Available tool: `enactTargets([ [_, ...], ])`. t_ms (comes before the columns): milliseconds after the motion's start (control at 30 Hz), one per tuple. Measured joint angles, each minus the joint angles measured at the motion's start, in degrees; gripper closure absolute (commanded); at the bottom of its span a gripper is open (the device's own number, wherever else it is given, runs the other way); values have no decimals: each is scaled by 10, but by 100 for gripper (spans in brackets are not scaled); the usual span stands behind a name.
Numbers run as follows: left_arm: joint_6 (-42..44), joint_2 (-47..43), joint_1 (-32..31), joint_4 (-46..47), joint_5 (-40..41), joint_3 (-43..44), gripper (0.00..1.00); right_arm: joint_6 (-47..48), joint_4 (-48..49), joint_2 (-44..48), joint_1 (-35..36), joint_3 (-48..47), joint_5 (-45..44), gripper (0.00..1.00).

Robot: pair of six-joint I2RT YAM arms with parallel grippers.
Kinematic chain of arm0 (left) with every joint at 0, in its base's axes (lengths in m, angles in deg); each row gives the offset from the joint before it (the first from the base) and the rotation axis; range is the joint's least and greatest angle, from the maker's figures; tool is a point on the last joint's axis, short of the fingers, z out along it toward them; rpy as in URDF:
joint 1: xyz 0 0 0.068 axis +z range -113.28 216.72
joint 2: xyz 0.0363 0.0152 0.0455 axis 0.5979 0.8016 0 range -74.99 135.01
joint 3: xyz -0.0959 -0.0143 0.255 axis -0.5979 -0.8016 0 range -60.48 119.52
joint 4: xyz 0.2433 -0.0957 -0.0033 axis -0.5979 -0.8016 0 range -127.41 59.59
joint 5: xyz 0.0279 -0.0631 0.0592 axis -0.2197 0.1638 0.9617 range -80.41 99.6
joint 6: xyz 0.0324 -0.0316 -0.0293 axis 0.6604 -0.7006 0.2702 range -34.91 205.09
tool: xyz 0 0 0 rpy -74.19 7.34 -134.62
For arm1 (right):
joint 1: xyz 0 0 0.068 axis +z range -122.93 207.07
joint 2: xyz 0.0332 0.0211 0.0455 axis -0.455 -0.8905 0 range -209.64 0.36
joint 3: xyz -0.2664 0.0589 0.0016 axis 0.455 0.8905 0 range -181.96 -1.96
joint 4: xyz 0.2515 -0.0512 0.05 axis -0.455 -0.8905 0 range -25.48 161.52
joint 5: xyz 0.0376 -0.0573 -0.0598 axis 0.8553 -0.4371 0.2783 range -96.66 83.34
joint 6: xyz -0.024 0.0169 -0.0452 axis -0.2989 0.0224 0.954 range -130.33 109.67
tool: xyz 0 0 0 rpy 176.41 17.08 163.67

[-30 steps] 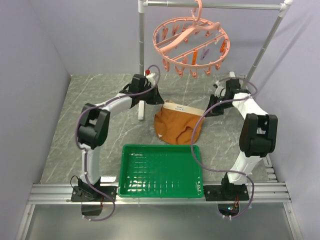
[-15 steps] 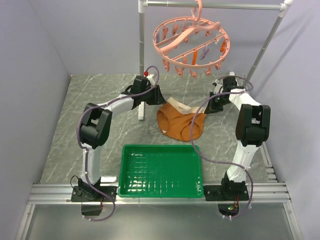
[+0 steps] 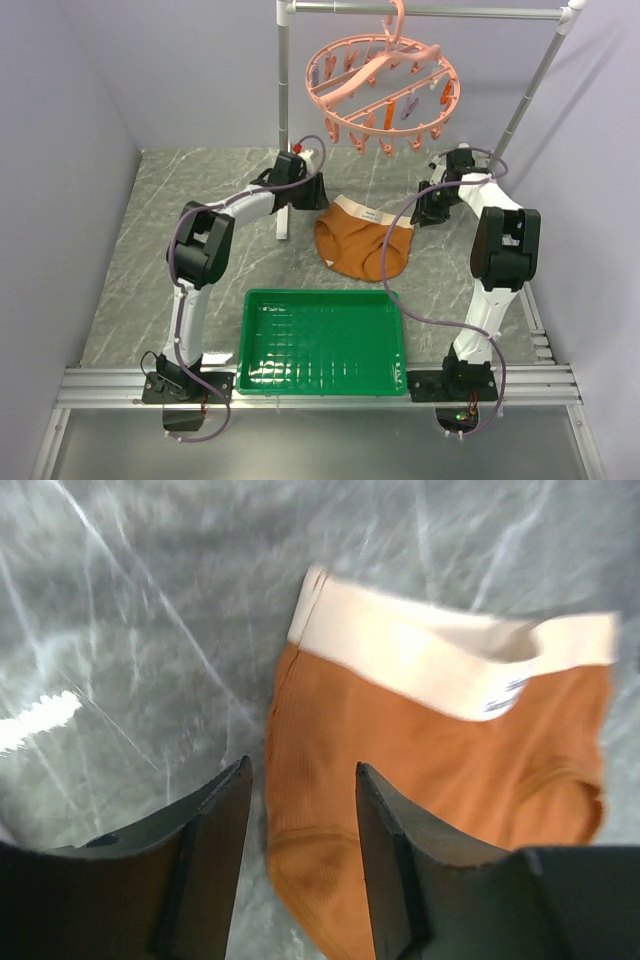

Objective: Clip the underwear to the hanger

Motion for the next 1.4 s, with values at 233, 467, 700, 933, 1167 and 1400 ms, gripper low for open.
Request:
enactTargets([
  [233, 22, 18, -20, -49, 26, -11, 87, -1, -16, 15, 2, 20, 12, 60],
  [467, 23, -17, -23, -55, 38, -68, 100, -9, -14, -13, 3, 23, 8, 72],
  [700, 24, -59, -22, -79, 30, -120, 81, -9, -17, -41, 3, 21, 10, 82],
  [933, 17, -78, 2, -82, 7, -138, 66, -9, -8, -37, 3, 21, 27, 59],
  [1167, 17, -39, 18, -93, 6, -40, 53, -20, -4, -39, 11, -21, 30, 58],
  [1400, 14, 15, 16, -82, 5, -5, 51, -31, 16, -63, 33, -38, 39, 57],
])
